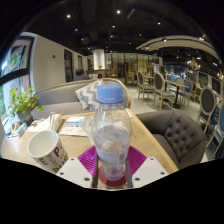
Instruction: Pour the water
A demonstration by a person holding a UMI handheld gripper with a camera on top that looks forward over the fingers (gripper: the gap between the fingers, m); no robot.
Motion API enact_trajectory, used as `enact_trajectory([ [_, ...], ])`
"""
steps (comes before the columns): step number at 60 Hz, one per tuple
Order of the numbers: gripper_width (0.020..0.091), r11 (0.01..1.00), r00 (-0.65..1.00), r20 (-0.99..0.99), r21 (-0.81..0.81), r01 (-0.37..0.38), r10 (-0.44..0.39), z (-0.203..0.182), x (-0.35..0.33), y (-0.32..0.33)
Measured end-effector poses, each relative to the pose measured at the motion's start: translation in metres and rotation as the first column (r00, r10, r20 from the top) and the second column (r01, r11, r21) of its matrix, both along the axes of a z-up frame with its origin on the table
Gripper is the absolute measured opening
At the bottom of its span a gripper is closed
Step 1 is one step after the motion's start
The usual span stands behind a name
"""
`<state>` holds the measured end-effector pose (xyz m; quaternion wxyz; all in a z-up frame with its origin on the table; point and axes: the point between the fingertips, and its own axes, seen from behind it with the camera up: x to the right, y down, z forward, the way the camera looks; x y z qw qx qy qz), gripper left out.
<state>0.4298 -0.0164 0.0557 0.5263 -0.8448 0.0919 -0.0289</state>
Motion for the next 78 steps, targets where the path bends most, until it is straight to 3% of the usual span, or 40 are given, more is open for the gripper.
enact_trajectory([
  [11,0.0534,0.998,1.0,0.0,-0.062,0.014,-0.014,-0.007,0.001,-0.008],
  [13,0.0623,0.996,1.0,-0.013,-0.084,0.013,-0.014,-0.009,-0.001,-0.011],
  [17,0.087,0.993,0.999,-0.039,-0.121,0.008,-0.013,-0.01,-0.007,-0.02],
  [20,0.0834,0.988,0.999,-0.049,-0.153,0.011,-0.019,-0.011,-0.007,-0.031],
  [30,0.0857,0.966,0.998,-0.022,-0.252,0.059,-0.067,0.003,-0.015,-0.086],
  [56,0.0855,0.951,0.991,0.077,-0.284,0.123,-0.105,0.11,-0.08,-0.234],
  [78,0.0852,0.954,0.987,0.134,-0.273,0.124,-0.09,0.135,-0.08,-0.271],
])
